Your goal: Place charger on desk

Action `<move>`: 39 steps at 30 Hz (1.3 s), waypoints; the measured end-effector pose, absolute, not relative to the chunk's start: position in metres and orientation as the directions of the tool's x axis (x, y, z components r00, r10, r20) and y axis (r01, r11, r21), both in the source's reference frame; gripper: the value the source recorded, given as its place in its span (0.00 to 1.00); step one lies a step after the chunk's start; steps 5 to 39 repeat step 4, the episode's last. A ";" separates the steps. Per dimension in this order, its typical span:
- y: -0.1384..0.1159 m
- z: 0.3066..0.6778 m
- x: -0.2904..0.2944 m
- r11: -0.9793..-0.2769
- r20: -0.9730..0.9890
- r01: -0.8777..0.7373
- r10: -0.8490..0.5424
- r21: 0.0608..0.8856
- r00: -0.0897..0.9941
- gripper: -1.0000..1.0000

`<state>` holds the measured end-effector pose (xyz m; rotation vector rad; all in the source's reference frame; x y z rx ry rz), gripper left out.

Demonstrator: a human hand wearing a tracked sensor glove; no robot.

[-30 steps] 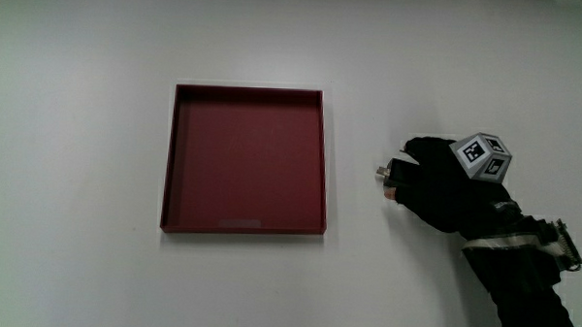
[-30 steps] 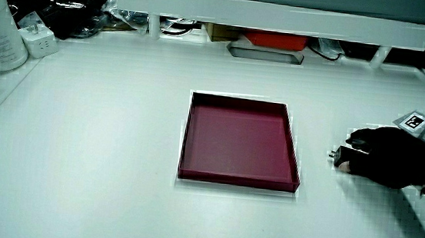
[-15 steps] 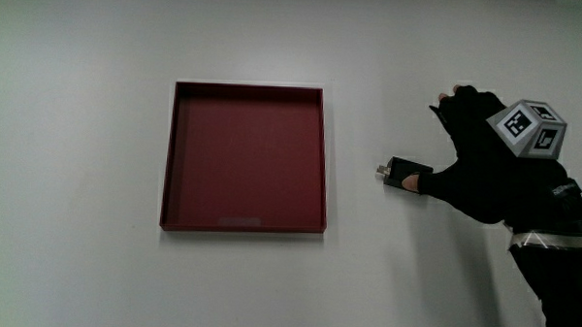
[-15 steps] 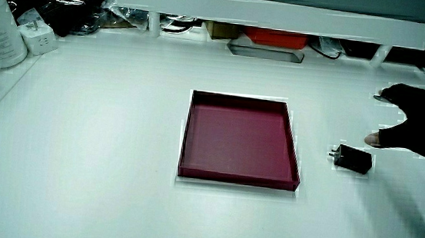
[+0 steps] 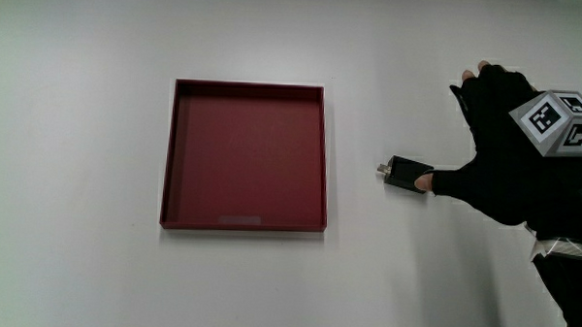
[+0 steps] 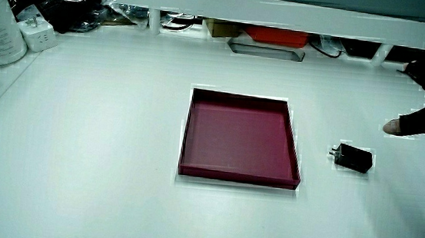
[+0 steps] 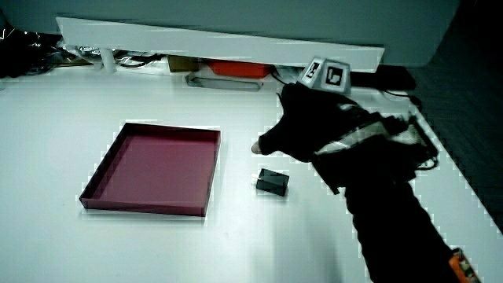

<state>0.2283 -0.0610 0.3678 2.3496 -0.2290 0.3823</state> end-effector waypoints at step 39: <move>-0.062 0.372 0.230 -0.708 0.324 -0.259 -0.045 0.657 0.945 0.00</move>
